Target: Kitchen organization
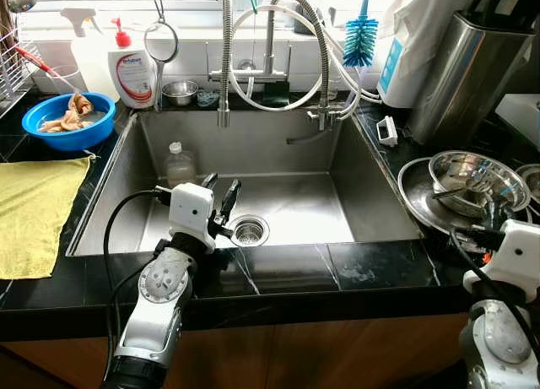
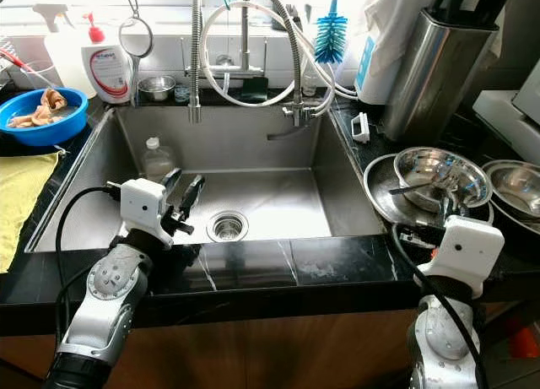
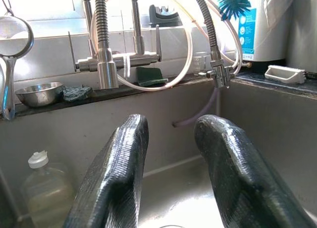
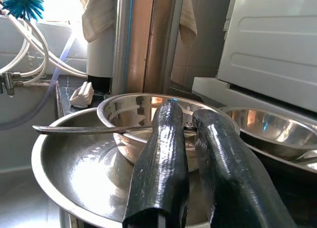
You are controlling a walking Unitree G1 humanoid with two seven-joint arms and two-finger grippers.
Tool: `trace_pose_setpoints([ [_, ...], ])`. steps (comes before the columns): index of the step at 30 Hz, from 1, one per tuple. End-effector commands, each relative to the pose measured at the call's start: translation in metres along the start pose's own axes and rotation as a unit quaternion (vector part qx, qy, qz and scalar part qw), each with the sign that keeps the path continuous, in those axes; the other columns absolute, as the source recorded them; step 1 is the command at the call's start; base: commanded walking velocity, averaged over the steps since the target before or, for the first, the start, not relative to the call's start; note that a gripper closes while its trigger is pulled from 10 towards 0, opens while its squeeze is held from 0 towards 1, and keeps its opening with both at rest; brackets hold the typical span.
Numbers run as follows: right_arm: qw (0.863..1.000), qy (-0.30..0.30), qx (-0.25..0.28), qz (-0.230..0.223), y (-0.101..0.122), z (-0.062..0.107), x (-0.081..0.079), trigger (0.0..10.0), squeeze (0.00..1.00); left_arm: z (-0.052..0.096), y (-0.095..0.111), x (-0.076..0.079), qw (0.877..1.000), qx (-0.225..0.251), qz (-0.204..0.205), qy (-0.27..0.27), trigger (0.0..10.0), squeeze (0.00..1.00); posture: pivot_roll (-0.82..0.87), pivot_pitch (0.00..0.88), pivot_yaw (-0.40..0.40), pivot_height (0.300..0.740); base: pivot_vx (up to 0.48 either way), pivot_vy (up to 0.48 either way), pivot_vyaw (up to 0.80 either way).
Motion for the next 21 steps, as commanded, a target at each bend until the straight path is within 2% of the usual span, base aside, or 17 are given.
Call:
trace_pose_setpoints([
  [1, 1.000, -0.002, 0.020, 0.001, 0.013, -0.002, 0.002, 10.0, 0.00, -0.002, 0.000, -0.002, 1.000, -0.002, -0.011, 0.000, 10.0, 0.00, 0.01, 0.000, -0.047, 0.719, 0.000, 0.000, 0.00],
  [7, 1.000, 0.001, 0.026, 0.006, 0.017, -0.004, 0.001, 10.0, 0.00, -0.002, 0.000, -0.002, 1.000, -0.002, -0.012, -0.001, 10.0, 0.00, 0.01, 0.000, -0.045, 0.719, 0.000, 0.000, 0.00],
  [15, 0.999, 0.008, 0.048, -0.001, 0.033, -0.010, -0.003, 10.0, 0.00, -0.002, 0.000, -0.002, 1.000, 0.000, -0.014, -0.003, 10.0, 0.00, 0.01, 0.000, -0.044, 0.719, 0.000, 0.000, 0.00],
  [21, 0.999, 0.014, 0.047, -0.002, 0.034, -0.010, -0.005, 10.0, 0.00, -0.002, 0.000, -0.002, 1.000, 0.000, -0.013, -0.005, 10.0, 0.00, 0.02, 0.000, -0.044, 0.719, 0.000, 0.000, 0.00],
])
Point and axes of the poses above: a point about 5 cm out from each wrist's last joint towards the gripper, its own z axis pointing back from the gripper into the wrist, its own y axis along the axis of the wrist's last joint, x = y × z, the point moved 5 cm from there along -z, pointing out of the wrist towards the gripper, and after that the axes turned 1 degree about -z, right-handed, at the moved point
